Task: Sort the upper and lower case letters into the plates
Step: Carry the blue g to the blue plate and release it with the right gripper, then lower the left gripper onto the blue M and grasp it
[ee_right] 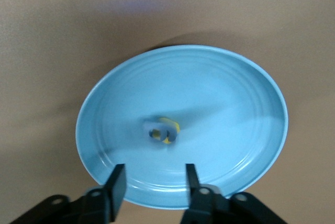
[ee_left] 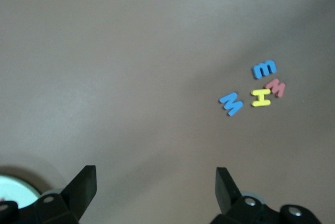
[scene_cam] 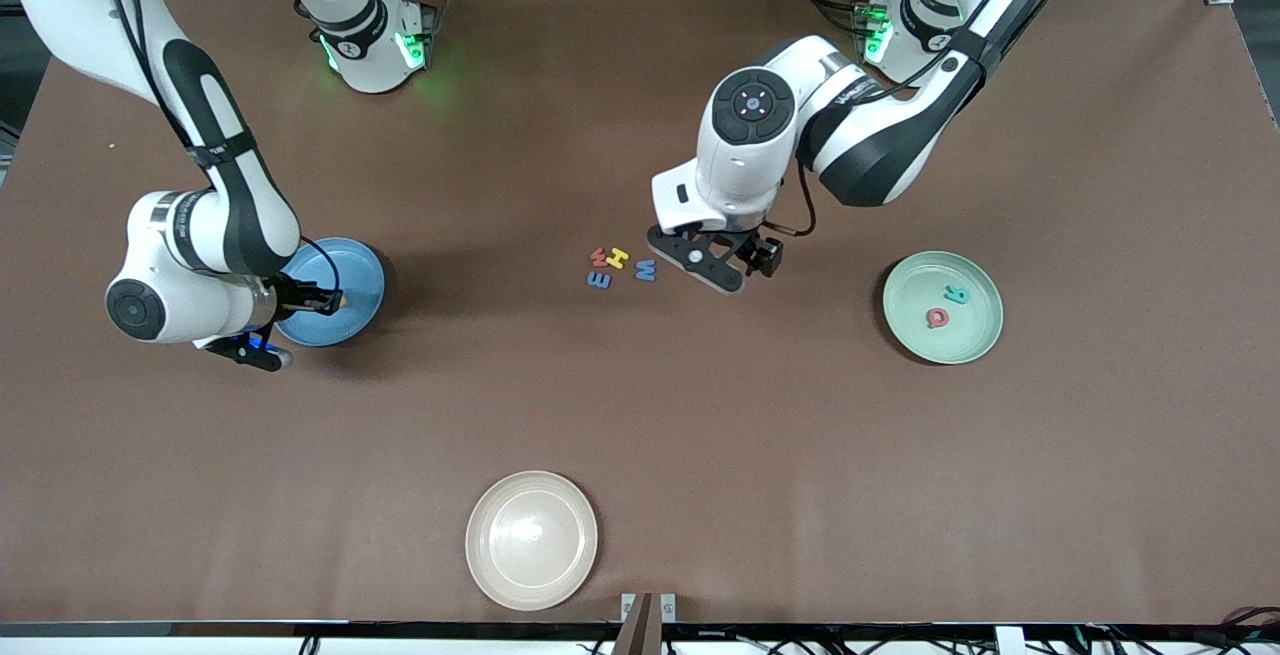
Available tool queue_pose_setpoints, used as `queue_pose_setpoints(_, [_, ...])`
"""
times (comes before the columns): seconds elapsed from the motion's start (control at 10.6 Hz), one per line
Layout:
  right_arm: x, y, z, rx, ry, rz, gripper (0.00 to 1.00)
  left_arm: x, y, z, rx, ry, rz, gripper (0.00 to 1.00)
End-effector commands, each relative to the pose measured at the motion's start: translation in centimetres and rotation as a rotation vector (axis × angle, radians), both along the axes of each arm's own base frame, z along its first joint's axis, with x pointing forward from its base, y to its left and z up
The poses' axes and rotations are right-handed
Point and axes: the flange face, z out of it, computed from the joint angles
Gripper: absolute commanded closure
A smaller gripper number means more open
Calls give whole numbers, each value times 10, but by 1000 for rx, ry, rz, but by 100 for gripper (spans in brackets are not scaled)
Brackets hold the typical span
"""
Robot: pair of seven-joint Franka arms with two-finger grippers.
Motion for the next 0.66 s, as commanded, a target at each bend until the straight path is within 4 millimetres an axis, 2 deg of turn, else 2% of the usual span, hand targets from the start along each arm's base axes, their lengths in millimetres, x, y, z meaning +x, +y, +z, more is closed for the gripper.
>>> queue_pose_setpoints(0.0, [-5,-2,16,-4,-2,7,0,-12,-23,-15,1,-5,-152,0])
queue_pose_setpoints(0.28, [4,9,32,2,1,18,0,-18,-43,-39,11,-74,-395,0])
queue_pose_setpoints(0.57, [8,34,38,-19,-11,-9,0,-29,-66,-85,53,-122,-520,0])
